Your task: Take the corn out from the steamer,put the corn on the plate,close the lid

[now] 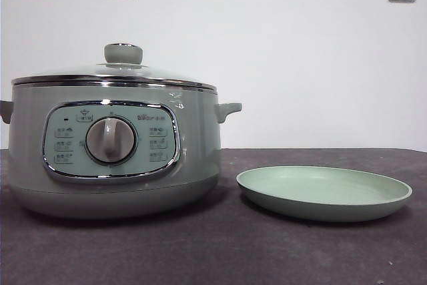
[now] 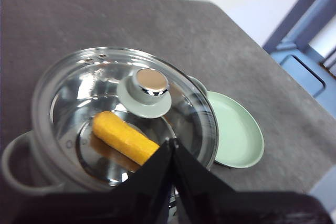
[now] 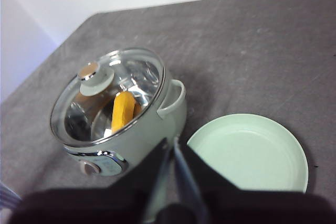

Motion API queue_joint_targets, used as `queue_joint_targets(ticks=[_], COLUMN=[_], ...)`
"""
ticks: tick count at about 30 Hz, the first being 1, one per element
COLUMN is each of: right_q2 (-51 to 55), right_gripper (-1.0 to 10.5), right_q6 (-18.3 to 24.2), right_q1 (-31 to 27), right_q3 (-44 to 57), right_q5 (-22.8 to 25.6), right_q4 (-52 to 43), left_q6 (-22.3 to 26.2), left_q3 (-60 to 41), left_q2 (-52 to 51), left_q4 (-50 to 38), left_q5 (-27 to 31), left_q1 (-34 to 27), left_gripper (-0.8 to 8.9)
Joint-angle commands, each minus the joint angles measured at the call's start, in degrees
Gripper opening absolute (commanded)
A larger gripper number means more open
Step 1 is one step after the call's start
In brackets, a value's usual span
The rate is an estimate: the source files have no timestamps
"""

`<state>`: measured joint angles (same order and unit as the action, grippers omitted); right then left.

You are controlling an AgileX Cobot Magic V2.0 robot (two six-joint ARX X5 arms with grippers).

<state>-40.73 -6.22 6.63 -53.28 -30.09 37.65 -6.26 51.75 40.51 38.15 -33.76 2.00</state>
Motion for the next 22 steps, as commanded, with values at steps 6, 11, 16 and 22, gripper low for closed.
queue_joint_targets(ticks=[6, 11, 16, 22], right_q2=[-5.4, -6.9, -7.2, -7.3], right_gripper=[4.7, 4.7, 4.7, 4.7], right_q6=[1.6, 1.6, 1.6, 1.6], right_q1=[-0.1, -0.1, -0.1, -0.1], right_q3=[-0.7, -0.7, -0.7, -0.7], right_q5=[0.2, 0.2, 0.2, 0.2], right_q4=[0.5, 0.5, 0.4, 0.5], left_q6=[1.7, 0.0, 0.4, 2.4], left_q3=[2.1, 2.5, 6.9, 12.9], left_q2=[4.7, 7.7, 13.8, 22.1], left_q4=[-1.8, -8.0, -8.5, -8.2], left_q5=[-0.8, 0.0, 4.6, 11.1], left_q1=[0.0, 1.2, 5.0, 11.1], left_gripper=[4.36, 4.36, 4.36, 4.36])
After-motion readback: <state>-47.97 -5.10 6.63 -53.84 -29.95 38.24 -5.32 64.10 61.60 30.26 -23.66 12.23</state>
